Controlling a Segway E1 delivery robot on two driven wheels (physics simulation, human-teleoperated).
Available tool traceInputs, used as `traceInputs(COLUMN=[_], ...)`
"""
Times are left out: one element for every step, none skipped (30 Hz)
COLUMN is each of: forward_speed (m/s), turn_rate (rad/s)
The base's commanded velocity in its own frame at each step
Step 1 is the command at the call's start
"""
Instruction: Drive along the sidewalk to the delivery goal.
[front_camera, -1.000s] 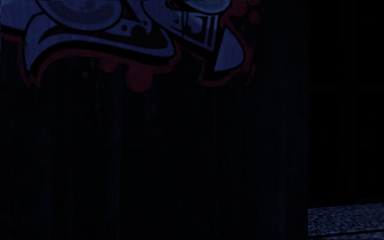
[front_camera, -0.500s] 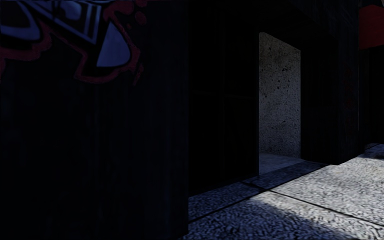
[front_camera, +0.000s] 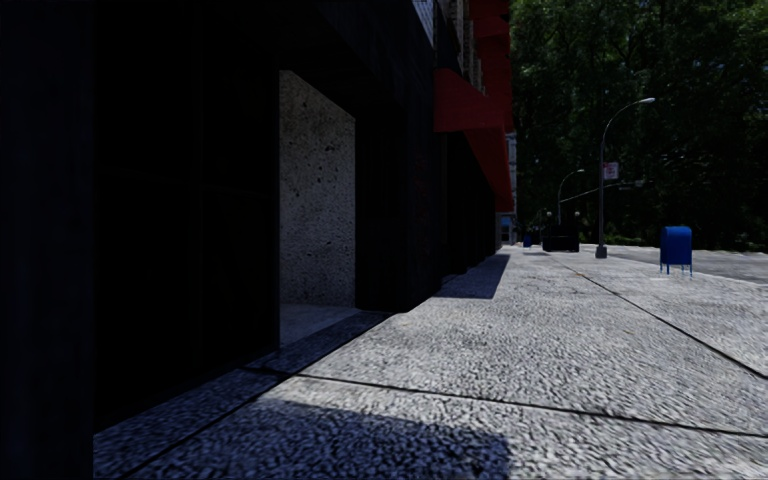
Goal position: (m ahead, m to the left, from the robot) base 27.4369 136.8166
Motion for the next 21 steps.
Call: traceInputs(forward_speed=[0.0,0.0,0.0,0.0,0.0,0.0,0.0,0.0,0.0,0.0,0.0,0.0,0.0,0.0,0.0,0.0,0.0,0.0,0.0,0.0,0.0], turn_rate=[-1.17,-1.17,-1.17,-1.17,-1.17,-1.15,-1.05,-0.91,-0.69,-0.25,-0.12,-0.12,-0.05,-0.02,-0.01,0.0,0.0,0.0,0.0,0.0,0.0])
